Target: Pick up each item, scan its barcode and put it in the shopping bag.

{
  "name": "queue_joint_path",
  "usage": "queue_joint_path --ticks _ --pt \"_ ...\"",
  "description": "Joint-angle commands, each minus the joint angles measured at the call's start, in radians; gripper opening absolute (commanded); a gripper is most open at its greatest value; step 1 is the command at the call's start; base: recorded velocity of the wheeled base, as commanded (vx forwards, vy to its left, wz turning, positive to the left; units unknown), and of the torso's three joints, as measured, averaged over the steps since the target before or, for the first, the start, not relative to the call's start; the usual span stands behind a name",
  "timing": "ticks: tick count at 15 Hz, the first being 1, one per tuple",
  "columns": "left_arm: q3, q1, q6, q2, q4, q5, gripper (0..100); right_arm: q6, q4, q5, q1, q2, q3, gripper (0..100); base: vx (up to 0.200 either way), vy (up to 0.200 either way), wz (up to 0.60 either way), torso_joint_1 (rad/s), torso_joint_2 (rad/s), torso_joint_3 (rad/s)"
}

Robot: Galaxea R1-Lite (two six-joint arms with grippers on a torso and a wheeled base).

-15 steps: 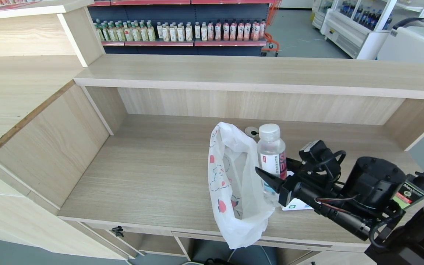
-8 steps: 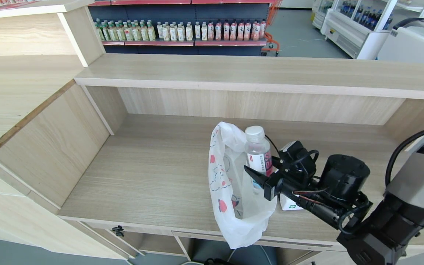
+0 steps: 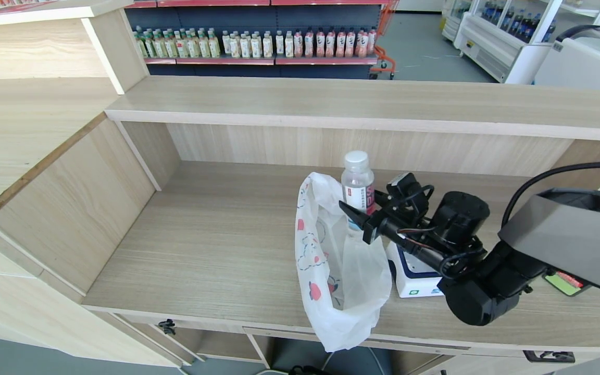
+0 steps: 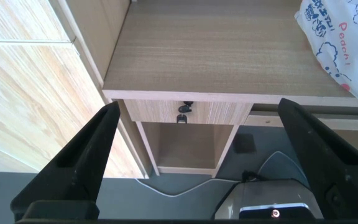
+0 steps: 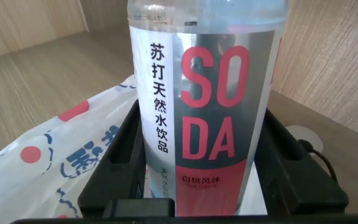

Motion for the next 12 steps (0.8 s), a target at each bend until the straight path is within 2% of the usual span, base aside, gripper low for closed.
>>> queue_joint_path --ticks 1,3,5,12 --pt "0.0 0.0 0.0 0.0 0.0 0.0 100 0.015 -0.001 0.018 -0.028 0.088 -0.092 0 0.0 0.0 0.0 0.0 0.0 0.0" --pt "0.0 0.0 0.0 0.0 0.0 0.0 100 0.08 -0.001 0.032 -0.029 0.136 -0.154 0 0.0 0.0 0.0 0.0 0.0 0.0" --pt "0.0 0.0 0.0 0.0 0.0 0.0 100 0.085 -0.001 0.071 -0.029 0.183 -0.224 0 0.0 0.0 0.0 0.0 0.0 0.0" --pt "0.0 0.0 0.0 0.0 0.0 0.0 100 0.085 -0.001 0.122 -0.026 0.269 -0.313 0 0.0 0.0 0.0 0.0 0.0 0.0"
